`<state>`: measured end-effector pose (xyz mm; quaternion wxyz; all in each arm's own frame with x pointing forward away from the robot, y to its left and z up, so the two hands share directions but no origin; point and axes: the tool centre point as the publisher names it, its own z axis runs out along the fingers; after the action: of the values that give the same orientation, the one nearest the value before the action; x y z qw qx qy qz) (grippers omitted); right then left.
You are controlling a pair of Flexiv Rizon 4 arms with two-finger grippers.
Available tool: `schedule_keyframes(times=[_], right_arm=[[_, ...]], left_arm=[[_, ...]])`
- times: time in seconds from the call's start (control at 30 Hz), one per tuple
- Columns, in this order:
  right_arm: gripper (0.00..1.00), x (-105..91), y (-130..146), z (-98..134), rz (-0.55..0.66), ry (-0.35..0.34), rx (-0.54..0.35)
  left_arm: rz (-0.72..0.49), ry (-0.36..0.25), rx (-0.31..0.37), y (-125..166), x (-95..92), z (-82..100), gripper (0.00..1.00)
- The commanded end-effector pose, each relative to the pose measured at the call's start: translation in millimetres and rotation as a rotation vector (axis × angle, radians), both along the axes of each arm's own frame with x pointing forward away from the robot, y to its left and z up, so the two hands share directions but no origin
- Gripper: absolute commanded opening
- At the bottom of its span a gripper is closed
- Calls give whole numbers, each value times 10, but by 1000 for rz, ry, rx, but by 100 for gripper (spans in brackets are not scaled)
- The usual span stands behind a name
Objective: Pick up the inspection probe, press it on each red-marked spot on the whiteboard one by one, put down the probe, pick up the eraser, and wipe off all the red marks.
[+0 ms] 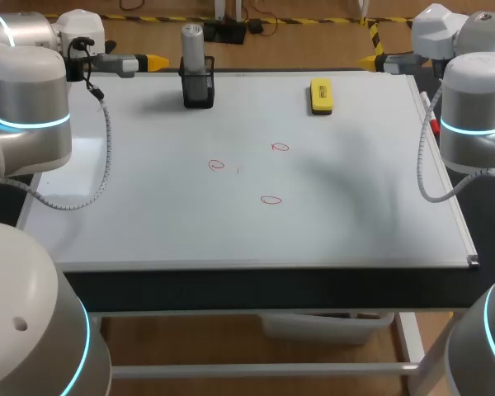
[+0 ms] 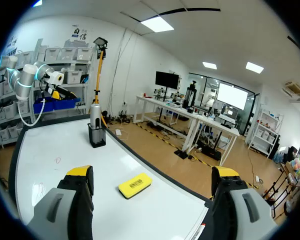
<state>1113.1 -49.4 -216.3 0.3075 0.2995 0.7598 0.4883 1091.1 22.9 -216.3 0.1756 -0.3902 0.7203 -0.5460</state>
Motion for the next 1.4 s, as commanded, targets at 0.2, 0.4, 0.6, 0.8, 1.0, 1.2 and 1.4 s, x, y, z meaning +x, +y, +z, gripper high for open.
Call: schedule_keyframes(times=[0.2, 0.4, 0.6, 0.8, 1.0, 1.2, 1.4], right_arm=[[100, 4, -2, 2, 1, 2, -1], [100, 4, -2, 2, 1, 2, -1], [100, 4, -2, 2, 1, 2, -1], [100, 4, -2, 2, 1, 2, -1], [100, 4, -2, 2, 1, 2, -1], [100, 4, -2, 2, 1, 2, -1], [100, 4, -2, 2, 1, 2, -1]], left_arm=[[1, -1, -1, -1, 1, -2, 100], [1, -1, -1, -1, 1, -2, 100], [-82, -37, -29, 4, 12, -23, 100], [-164, -67, -58, -18, 61, -39, 100], [-221, -92, -71, -72, 92, -49, 100], [-305, -113, -89, -175, 124, -51, 100], [-384, -135, -142, -273, 146, -71, 100]])
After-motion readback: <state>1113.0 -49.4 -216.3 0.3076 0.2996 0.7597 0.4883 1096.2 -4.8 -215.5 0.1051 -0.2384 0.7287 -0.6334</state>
